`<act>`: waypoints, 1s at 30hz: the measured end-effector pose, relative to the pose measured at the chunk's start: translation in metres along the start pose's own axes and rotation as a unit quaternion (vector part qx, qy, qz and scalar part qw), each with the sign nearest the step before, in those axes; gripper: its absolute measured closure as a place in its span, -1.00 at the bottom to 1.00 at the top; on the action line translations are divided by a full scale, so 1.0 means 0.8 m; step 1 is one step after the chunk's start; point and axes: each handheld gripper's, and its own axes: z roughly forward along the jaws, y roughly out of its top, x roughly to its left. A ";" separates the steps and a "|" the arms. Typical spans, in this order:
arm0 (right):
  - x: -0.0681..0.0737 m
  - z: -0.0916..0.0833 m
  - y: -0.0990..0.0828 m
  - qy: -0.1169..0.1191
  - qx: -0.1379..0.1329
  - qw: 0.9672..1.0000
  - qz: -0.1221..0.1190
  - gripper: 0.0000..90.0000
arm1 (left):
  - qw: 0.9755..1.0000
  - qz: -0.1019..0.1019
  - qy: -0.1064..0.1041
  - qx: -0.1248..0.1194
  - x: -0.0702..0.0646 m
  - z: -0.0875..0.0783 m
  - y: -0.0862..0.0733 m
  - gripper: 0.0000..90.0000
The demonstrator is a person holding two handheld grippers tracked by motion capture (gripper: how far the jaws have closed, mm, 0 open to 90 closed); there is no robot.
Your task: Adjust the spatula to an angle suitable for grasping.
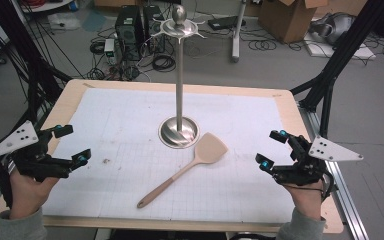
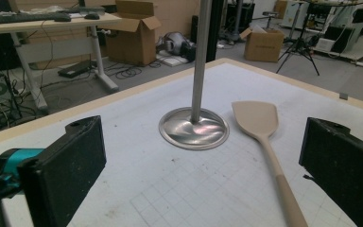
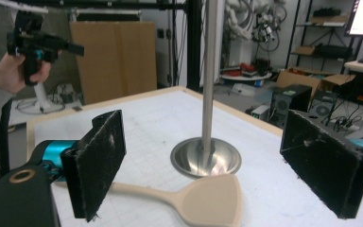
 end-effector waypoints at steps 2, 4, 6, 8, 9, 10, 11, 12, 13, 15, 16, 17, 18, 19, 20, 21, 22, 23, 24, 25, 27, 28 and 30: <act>-0.002 -0.001 0.001 -0.002 -0.008 1.000 0.001 -0.69 | 1.000 -0.003 0.003 0.002 0.000 0.000 -0.001 -0.96; -0.002 0.000 0.000 -0.002 -0.007 1.000 0.001 -0.69 | 1.000 -0.005 0.004 0.002 0.001 -0.001 -0.002 -0.96; 0.000 0.003 0.000 0.000 -0.008 1.000 -0.005 -0.69 | 1.000 -0.007 0.005 0.003 0.000 0.000 -0.002 -0.96; 0.002 0.004 0.000 0.002 -0.006 1.000 -0.005 -0.69 | 1.000 -0.004 0.002 0.002 -0.002 0.000 -0.002 -0.96; 0.004 0.007 0.001 0.006 -0.006 1.000 -0.008 -0.69 | 1.000 -0.003 0.003 0.002 -0.003 0.001 -0.002 -0.96; 0.004 0.010 0.001 0.007 -0.007 1.000 -0.008 -0.69 | 1.000 -0.003 0.003 0.003 -0.004 0.001 -0.001 -0.96; 0.005 0.013 0.001 0.008 -0.006 1.000 -0.008 -0.69 | 1.000 -0.001 0.002 0.004 -0.004 0.001 -0.001 -0.96; 0.006 0.016 0.001 0.011 -0.002 1.000 -0.009 -0.69 | 1.000 -0.002 -0.001 0.004 -0.005 0.002 -0.001 -0.96; 0.006 0.019 0.001 0.012 0.001 1.000 -0.010 -0.68 | 1.000 -0.001 0.000 0.004 -0.005 0.002 -0.001 -0.96; 0.008 0.028 0.000 0.016 0.009 1.000 -0.008 -0.67 | 1.000 -0.003 0.002 0.005 -0.004 0.002 -0.002 -0.96; 0.008 0.030 0.000 0.018 0.010 1.000 -0.012 -0.66 | 1.000 -0.003 0.002 0.005 -0.004 0.002 -0.002 -0.96; 0.009 0.034 0.000 0.019 0.016 1.000 -0.008 -0.65 | 1.000 -0.004 0.003 0.005 -0.004 0.001 -0.003 -0.96; 0.009 0.037 -0.001 0.019 0.016 1.000 -0.012 -0.62 | 1.000 -0.004 0.003 0.005 -0.004 0.001 -0.003 -0.96; 0.009 0.041 -0.001 0.022 0.019 1.000 -0.011 -0.56 | 1.000 -0.005 0.004 0.006 -0.003 0.000 -0.004 -0.96; 0.010 0.043 -0.002 0.026 0.022 0.999 -0.008 -0.50 | 1.000 -0.005 0.004 0.006 -0.003 0.000 -0.004 -0.96; 0.012 0.047 -0.002 0.028 0.021 0.999 -0.011 -0.47 | 1.000 -0.006 0.005 0.006 -0.003 0.000 -0.004 -0.96; 0.013 0.050 -0.003 0.028 0.020 0.999 -0.017 -0.46 | 1.000 -0.006 0.006 0.007 -0.003 -0.001 -0.004 -0.96; 0.015 0.054 -0.003 0.028 0.024 0.999 -0.017 -0.45 | 1.000 -0.005 0.006 0.007 -0.004 -0.001 -0.005 -0.96; 0.015 0.058 -0.003 0.031 0.027 0.999 -0.017 -0.40 | 1.000 -0.005 0.006 0.007 -0.004 -0.001 -0.005 -0.96; 0.017 0.062 -0.003 0.035 0.033 0.999 -0.017 -0.36 | 1.000 -0.005 0.007 0.007 -0.005 -0.002 -0.005 -0.96; 0.021 0.072 -0.005 0.034 0.038 0.998 -0.024 -0.31 | 1.000 -0.004 0.007 0.008 -0.005 -0.003 -0.005 -0.96; 0.022 0.076 -0.006 0.038 0.044 0.998 -0.022 -0.27 | 1.000 -0.005 0.008 0.008 -0.005 -0.003 -0.006 -0.96; 0.023 0.081 -0.006 0.039 0.049 0.998 -0.022 -0.24 | 1.000 -0.006 0.008 0.008 -0.005 -0.004 -0.007 -0.96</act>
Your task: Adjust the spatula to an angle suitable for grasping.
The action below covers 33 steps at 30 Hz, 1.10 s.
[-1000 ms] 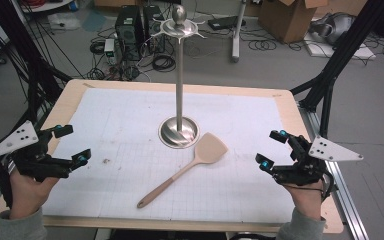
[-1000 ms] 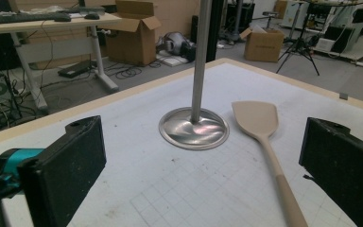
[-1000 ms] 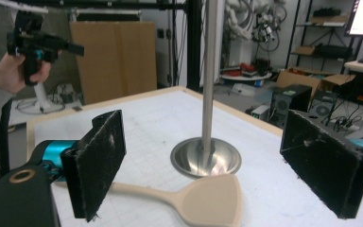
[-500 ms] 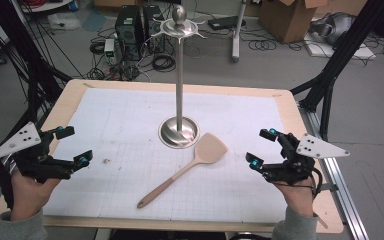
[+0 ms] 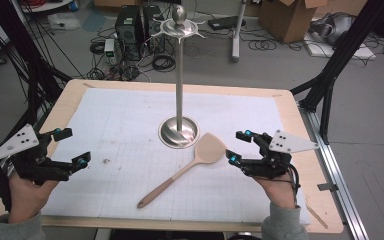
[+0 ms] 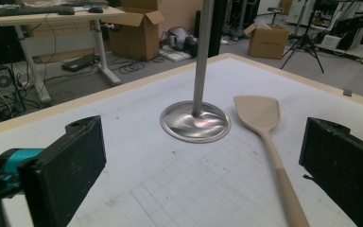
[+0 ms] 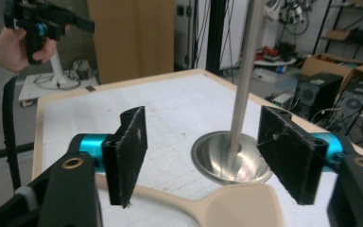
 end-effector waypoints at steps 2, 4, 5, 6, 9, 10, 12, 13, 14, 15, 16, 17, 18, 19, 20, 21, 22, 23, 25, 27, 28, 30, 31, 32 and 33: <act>0.003 0.014 -0.001 0.007 0.015 1.000 -0.003 -0.11 | 1.000 0.000 0.002 0.002 0.000 -0.001 -0.001 -0.96; 0.005 0.025 -0.002 0.013 0.023 1.000 -0.004 -0.05 | 1.000 0.000 0.003 0.004 0.000 -0.002 -0.002 -0.96; 0.006 0.031 -0.003 0.017 0.030 0.999 -0.003 0.01 | 1.000 0.000 0.005 0.004 0.000 -0.003 -0.002 -0.96; 0.007 0.035 -0.004 0.019 0.034 0.999 -0.005 0.04 | 1.000 0.000 0.005 0.004 0.000 -0.003 -0.002 -0.96; 0.010 0.051 -0.005 0.026 0.045 0.999 -0.006 0.12 | 1.000 -0.001 0.008 0.004 0.000 -0.005 -0.004 -0.96; 0.011 0.054 -0.006 0.028 0.049 0.998 -0.007 0.16 | 1.000 -0.002 0.009 0.005 0.000 -0.005 -0.004 -0.96; 0.014 0.062 -0.006 0.030 0.058 0.998 -0.012 0.24 | 1.000 -0.001 0.010 0.005 0.000 -0.006 -0.005 -0.96; 0.016 0.066 -0.006 0.031 0.063 0.997 -0.012 0.26 | 1.000 -0.001 0.011 0.007 0.000 -0.008 -0.005 -0.96; 0.016 0.070 -0.007 0.028 0.064 0.997 -0.019 0.34 | 1.000 -0.001 0.011 0.007 0.000 -0.008 -0.005 -0.96; 0.018 0.074 -0.008 0.032 0.072 0.997 -0.021 0.38 | 1.000 -0.001 0.013 0.006 0.000 -0.009 -0.005 -0.96; 0.019 0.076 -0.008 0.032 0.076 0.996 -0.022 0.39 | 1.000 -0.001 0.013 0.006 0.000 -0.009 -0.005 -0.96; 0.020 0.080 -0.009 0.034 0.078 0.996 -0.025 0.44 | 1.000 -0.001 0.014 0.006 0.000 -0.011 -0.005 -0.96; 0.020 0.083 -0.010 0.034 0.084 0.996 -0.026 0.47 | 1.000 -0.001 0.014 0.006 0.000 -0.011 -0.005 -0.96; 0.021 0.086 -0.011 0.032 0.089 0.995 -0.022 0.51 | 1.000 -0.001 0.016 0.006 0.000 -0.012 -0.006 -0.96; 0.021 0.090 -0.012 0.033 0.091 0.995 -0.020 0.55 | 1.000 -0.001 0.016 0.006 0.000 -0.012 -0.006 -0.96; 0.021 0.093 -0.013 0.036 0.094 0.995 -0.020 0.58 | 1.000 -0.001 0.017 0.008 0.000 -0.012 -0.006 -0.96; 0.021 0.097 -0.015 0.037 0.096 0.995 -0.020 0.63 | 1.000 -0.001 0.017 0.008 0.000 -0.012 -0.006 -0.96; 0.022 0.101 -0.016 0.038 0.098 0.994 -0.017 0.67 | 1.000 -0.001 0.017 0.008 -0.001 -0.012 -0.007 -0.96; 0.023 0.109 -0.018 0.043 0.110 0.993 -0.019 0.72 | 1.000 -0.001 0.017 0.010 -0.001 -0.012 -0.007 -0.96; 0.026 0.115 -0.020 0.043 0.117 0.992 -0.024 0.83 | 1.000 0.000 0.018 0.011 -0.002 -0.013 -0.008 -0.96; 0.027 0.118 -0.021 0.043 0.120 0.992 -0.024 0.87 | 1.000 0.000 0.018 0.012 -0.002 -0.014 -0.008 -0.96; 0.029 0.124 -0.022 0.043 0.124 0.991 -0.025 0.93 | 1.000 -0.001 0.019 0.011 -0.002 -0.014 -0.008 -0.96; 0.030 0.126 -0.023 0.045 0.128 0.991 -0.024 0.96 | 1.000 -0.001 0.020 0.011 -0.002 -0.014 -0.009 -0.96; 0.031 0.129 -0.024 0.046 0.131 0.990 -0.027 0.98 | 1.000 0.000 0.020 0.012 -0.002 -0.015 -0.009 -0.96; 0.032 0.132 -0.025 0.047 0.134 0.990 -0.027 0.98 | 1.000 0.000 0.020 0.012 -0.002 -0.015 -0.009 -0.96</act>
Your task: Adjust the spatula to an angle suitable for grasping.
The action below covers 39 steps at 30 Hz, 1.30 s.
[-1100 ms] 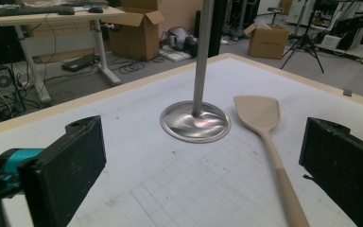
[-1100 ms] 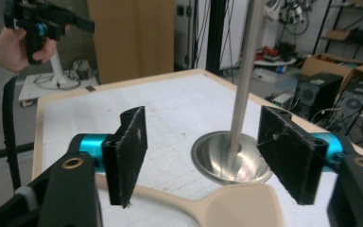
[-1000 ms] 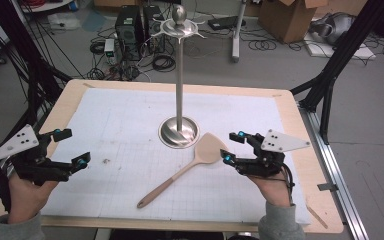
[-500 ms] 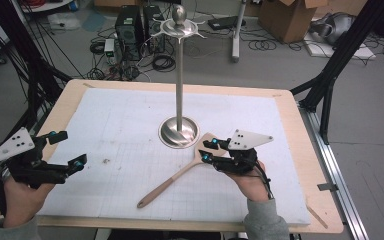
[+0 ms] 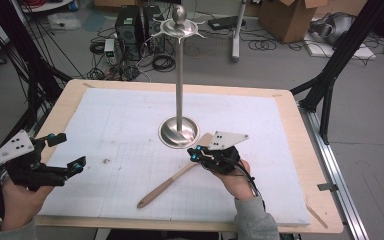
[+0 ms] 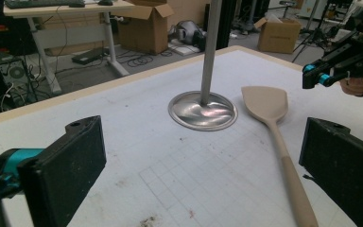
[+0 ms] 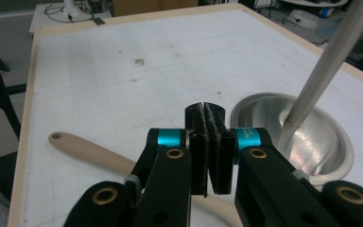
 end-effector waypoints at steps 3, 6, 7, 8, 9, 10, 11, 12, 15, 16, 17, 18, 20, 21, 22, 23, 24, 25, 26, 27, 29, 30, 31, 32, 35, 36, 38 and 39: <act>-0.001 0.009 -0.003 0.001 0.008 1.000 0.005 0.99 | 1.000 0.000 0.002 0.003 -0.001 -0.001 -0.001 -0.96; -0.003 0.020 -0.007 0.001 0.016 1.000 0.012 0.99 | 1.000 -0.002 0.002 0.003 -0.001 -0.001 -0.001 -0.96; -0.003 0.022 -0.008 -0.001 0.019 1.000 0.014 0.99 | 1.000 -0.001 0.002 0.004 -0.001 -0.001 -0.002 -0.96; -0.004 0.026 -0.009 0.000 0.024 1.000 0.016 0.99 | 1.000 -0.001 0.002 0.004 -0.001 -0.001 -0.002 -0.96; -0.005 0.029 -0.011 0.001 0.027 0.999 0.020 0.99 | 1.000 -0.001 0.002 0.004 -0.001 -0.001 -0.002 -0.96; -0.005 0.033 -0.012 0.000 0.031 0.999 0.024 0.99 | 1.000 -0.001 0.002 0.004 -0.001 0.000 -0.002 -0.96; -0.005 0.037 -0.014 0.000 0.034 0.999 0.022 0.99 | 1.000 -0.001 0.002 0.004 -0.001 0.000 -0.002 -0.96; -0.004 0.041 -0.015 0.001 0.039 0.999 0.025 0.99 | 1.000 -0.001 0.002 0.006 -0.001 0.000 -0.002 -0.96; -0.003 0.053 -0.020 0.003 0.049 0.998 0.026 0.99 | 1.000 0.000 0.001 0.008 -0.001 0.002 -0.003 -0.96; -0.003 0.057 -0.021 -0.001 0.056 0.998 0.023 0.99 | 1.000 -0.001 0.001 0.008 -0.002 0.002 -0.003 -0.96; -0.003 0.059 -0.022 -0.002 0.058 0.998 0.022 0.99 | 1.000 0.000 0.000 0.008 -0.002 0.002 -0.003 -0.96; -0.003 0.062 -0.023 -0.002 0.062 0.998 0.023 0.99 | 1.000 0.000 0.000 0.009 -0.003 0.002 -0.003 -0.96; -0.003 0.066 -0.025 0.001 0.066 0.998 0.024 0.99 | 1.000 0.001 0.000 0.008 -0.003 0.002 -0.003 -0.96; -0.004 0.068 -0.025 0.001 0.068 0.997 0.024 0.99 | 1.000 0.000 0.000 0.008 -0.003 0.002 -0.003 -0.96; -0.004 0.071 -0.027 0.003 0.072 0.997 0.023 0.99 | 1.000 0.000 0.000 0.009 -0.002 0.002 -0.004 -0.96; -0.004 0.073 -0.028 0.004 0.075 0.997 0.023 0.99 | 1.000 -0.001 0.001 0.009 -0.003 0.002 -0.004 -0.96; -0.004 0.075 -0.029 0.005 0.078 0.997 0.027 0.99 | 1.000 -0.001 0.000 0.009 -0.003 0.003 -0.004 -0.96; -0.005 0.077 -0.030 0.004 0.081 0.996 0.028 0.99 | 1.000 -0.001 0.000 0.009 -0.003 0.003 -0.004 -0.96; -0.005 0.080 -0.031 0.004 0.083 0.996 0.029 0.99 | 1.000 -0.001 0.000 0.010 -0.002 0.003 -0.004 -0.96; -0.005 0.080 -0.031 0.004 0.083 0.996 0.029 0.99 | 1.000 -0.001 0.000 0.010 -0.003 0.003 -0.005 -0.96; -0.007 0.087 -0.035 0.004 0.094 0.995 0.030 0.99 | 1.000 0.000 -0.001 0.012 -0.003 0.003 -0.005 -0.96; -0.007 0.088 -0.036 0.005 0.095 0.995 0.030 0.99 | 1.000 -0.001 -0.001 0.012 -0.003 0.002 -0.005 -0.96; -0.007 0.090 -0.037 0.006 0.097 0.995 0.031 0.99 | 1.000 0.000 -0.001 0.012 -0.003 0.002 -0.005 -0.96; -0.007 0.091 -0.037 0.005 0.099 0.995 0.032 0.99 | 1.000 0.000 -0.001 0.012 -0.003 0.002 -0.005 -0.96; -0.008 0.094 -0.039 0.006 0.106 0.994 0.036 0.99 | 1.000 -0.001 -0.001 0.011 -0.003 0.001 -0.005 -0.96; -0.008 0.094 -0.039 0.006 0.106 0.994 0.036 0.99 | 1.000 -0.001 -0.001 0.011 -0.003 0.001 -0.005 -0.96; -0.010 0.096 -0.041 0.005 0.112 0.993 0.040 0.99 | 1.000 -0.002 -0.001 0.010 -0.002 0.001 -0.006 -0.96; -0.010 0.096 -0.042 0.006 0.115 0.992 0.042 0.99 | 1.000 -0.003 0.000 0.010 -0.002 0.002 -0.006 -0.96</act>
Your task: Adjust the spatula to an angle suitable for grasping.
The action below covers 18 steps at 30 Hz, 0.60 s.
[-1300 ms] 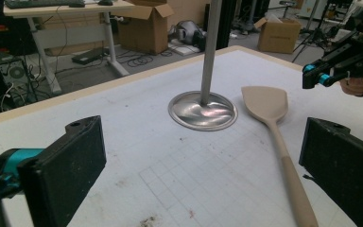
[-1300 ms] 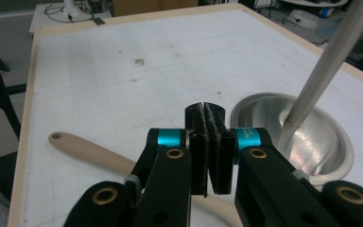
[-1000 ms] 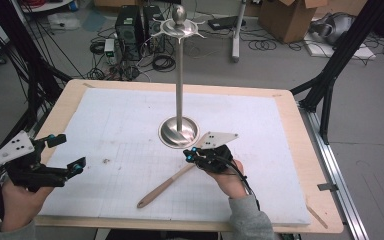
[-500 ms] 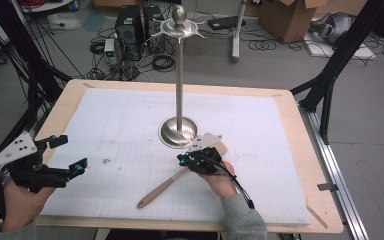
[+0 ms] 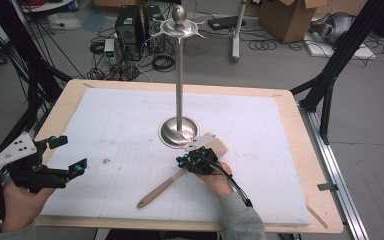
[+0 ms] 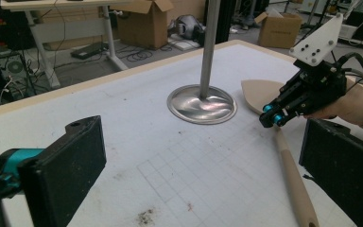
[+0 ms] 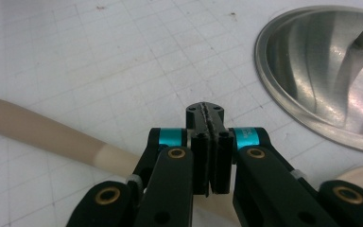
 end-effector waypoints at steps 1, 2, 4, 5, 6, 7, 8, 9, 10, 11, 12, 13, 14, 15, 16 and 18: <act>0.000 0.001 0.000 -0.001 0.002 1.000 0.000 0.99 | 1.000 0.000 0.000 0.000 0.000 0.000 0.000 -0.96; 0.000 0.002 0.000 -0.003 0.004 1.000 -0.001 0.99 | 1.000 0.000 0.000 0.000 0.000 0.000 0.000 -0.96; 0.000 0.004 -0.001 -0.008 0.012 1.000 0.001 0.99 | 1.000 0.001 0.000 0.002 0.001 0.001 0.000 -0.96; -0.001 0.005 -0.002 -0.011 0.013 1.000 0.001 0.99 | 1.000 0.001 0.000 0.002 0.001 0.001 0.000 -0.96; -0.002 0.005 -0.002 -0.010 0.016 1.000 0.005 0.99 | 1.000 0.001 0.000 0.002 0.001 0.001 0.000 -0.96; -0.003 0.006 -0.003 -0.012 0.019 1.000 0.009 0.99 | 1.000 0.001 0.000 0.002 0.001 0.001 -0.001 -0.96; -0.004 0.006 -0.003 -0.014 0.020 1.000 0.009 0.99 | 1.000 0.000 0.000 0.002 0.001 0.001 -0.001 -0.96; -0.005 0.006 -0.004 -0.014 0.024 1.000 0.012 0.99 | 1.000 0.000 0.000 0.002 0.001 0.001 -0.001 -0.96; -0.005 0.007 -0.005 -0.015 0.028 0.999 0.014 0.99 | 1.000 0.001 0.000 0.002 0.001 0.001 -0.001 -0.96; -0.005 0.007 -0.005 -0.015 0.028 0.999 0.014 0.99 | 1.000 0.001 0.000 0.002 0.001 0.001 0.000 -0.96; -0.005 0.010 -0.006 -0.019 0.038 0.999 0.015 1.00 | 1.000 0.000 0.000 0.002 0.001 0.001 0.000 -0.96; -0.005 0.009 -0.006 -0.019 0.039 0.999 0.016 1.00 | 1.000 0.000 0.000 0.002 0.001 0.000 0.000 -0.96; -0.005 0.009 -0.006 -0.017 0.039 0.999 0.015 1.00 | 1.000 0.000 0.000 0.002 0.001 0.000 0.000 -0.96; -0.005 0.009 -0.006 -0.018 0.040 0.999 0.015 1.00 | 1.000 -0.001 0.000 0.002 0.001 0.000 0.000 -0.96; -0.005 0.008 -0.006 -0.018 0.041 0.999 0.016 1.00 | 1.000 -0.001 0.000 0.000 0.001 0.000 0.000 -0.96; -0.005 0.008 -0.006 -0.017 0.041 0.999 0.015 1.00 | 1.000 0.000 0.000 0.001 0.002 0.000 0.000 -0.96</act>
